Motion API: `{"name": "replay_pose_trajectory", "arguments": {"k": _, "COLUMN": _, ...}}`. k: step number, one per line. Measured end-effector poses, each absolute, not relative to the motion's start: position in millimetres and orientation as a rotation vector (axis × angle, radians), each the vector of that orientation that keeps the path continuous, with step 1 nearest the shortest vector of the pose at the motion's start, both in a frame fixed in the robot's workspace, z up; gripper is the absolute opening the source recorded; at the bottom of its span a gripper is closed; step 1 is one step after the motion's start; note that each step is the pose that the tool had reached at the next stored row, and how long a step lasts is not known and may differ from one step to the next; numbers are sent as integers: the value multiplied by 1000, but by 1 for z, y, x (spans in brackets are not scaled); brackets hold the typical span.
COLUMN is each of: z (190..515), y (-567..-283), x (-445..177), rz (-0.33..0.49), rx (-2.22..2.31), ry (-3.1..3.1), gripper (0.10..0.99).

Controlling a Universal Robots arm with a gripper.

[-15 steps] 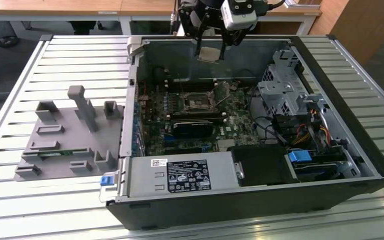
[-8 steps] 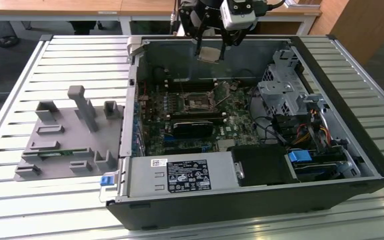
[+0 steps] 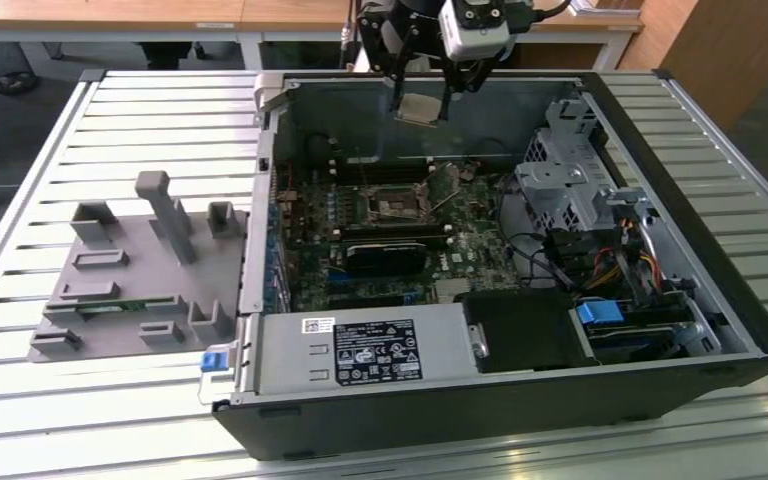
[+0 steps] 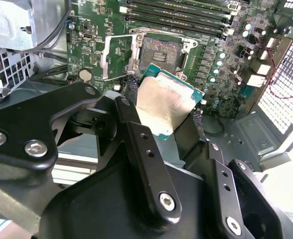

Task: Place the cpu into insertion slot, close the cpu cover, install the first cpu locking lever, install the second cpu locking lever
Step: 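Place the cpu into insertion slot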

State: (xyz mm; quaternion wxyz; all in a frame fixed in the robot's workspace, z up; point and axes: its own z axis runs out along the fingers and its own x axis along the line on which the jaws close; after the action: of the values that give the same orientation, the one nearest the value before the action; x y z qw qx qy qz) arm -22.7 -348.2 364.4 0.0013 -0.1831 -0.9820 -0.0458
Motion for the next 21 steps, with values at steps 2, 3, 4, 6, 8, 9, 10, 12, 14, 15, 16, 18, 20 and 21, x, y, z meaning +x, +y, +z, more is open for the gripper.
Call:
{"name": "replay_pose_trajectory", "arguments": {"k": 2, "z": 364, "y": -348, "x": -23, "rz": -144, "rx": -582, "ry": -3081, "gripper": 545}}
{"name": "replay_pose_trajectory", "arguments": {"k": 3, "z": 364, "y": -348, "x": -23, "rz": -144, "rx": -586, "ry": -3081, "gripper": 545}}
{"name": "replay_pose_trajectory", "arguments": {"k": 4, "z": 364, "y": -348, "x": -23, "rz": -144, "rx": -591, "ry": -3080, "gripper": 545}}
{"name": "replay_pose_trajectory", "arguments": {"k": 6, "z": 364, "y": -348, "x": -23, "rz": -144, "rx": -598, "ry": -3079, "gripper": 545}}
{"name": "replay_pose_trajectory", "arguments": {"k": 8, "z": 364, "y": -348, "x": -23, "rz": -144, "rx": -606, "ry": -3077, "gripper": 545}}
{"name": "replay_pose_trajectory", "arguments": {"k": 9, "z": 364, "y": -348, "x": -23, "rz": -144, "rx": -610, "ry": -3077, "gripper": 545}}
{"name": "replay_pose_trajectory", "arguments": {"k": 10, "z": 364, "y": -348, "x": -23, "rz": -144, "rx": -614, "ry": -3076, "gripper": 545}}
{"name": "replay_pose_trajectory", "arguments": {"k": 12, "z": 364, "y": -348, "x": -23, "rz": -144, "rx": -622, "ry": -3075, "gripper": 545}}
{"name": "replay_pose_trajectory", "arguments": {"k": 14, "z": 364, "y": -348, "x": -23, "rz": -144, "rx": -630, "ry": -3073, "gripper": 545}}
{"name": "replay_pose_trajectory", "arguments": {"k": 15, "z": 364, "y": -348, "x": -23, "rz": -144, "rx": -633, "ry": -3073, "gripper": 545}}
{"name": "replay_pose_trajectory", "arguments": {"k": 16, "z": 364, "y": -348, "x": -23, "rz": -144, "rx": -637, "ry": -3072, "gripper": 545}}
{"name": "replay_pose_trajectory", "arguments": {"k": 18, "z": 364, "y": -348, "x": -23, "rz": -144, "rx": -645, "ry": -3071, "gripper": 545}}
{"name": "replay_pose_trajectory", "arguments": {"k": 20, "z": 364, "y": -348, "x": -23, "rz": -144, "rx": -653, "ry": -3069, "gripper": 545}}
{"name": "replay_pose_trajectory", "arguments": {"k": 21, "z": 364, "y": -348, "x": -23, "rz": -144, "rx": -657, "ry": -3069, "gripper": 545}}
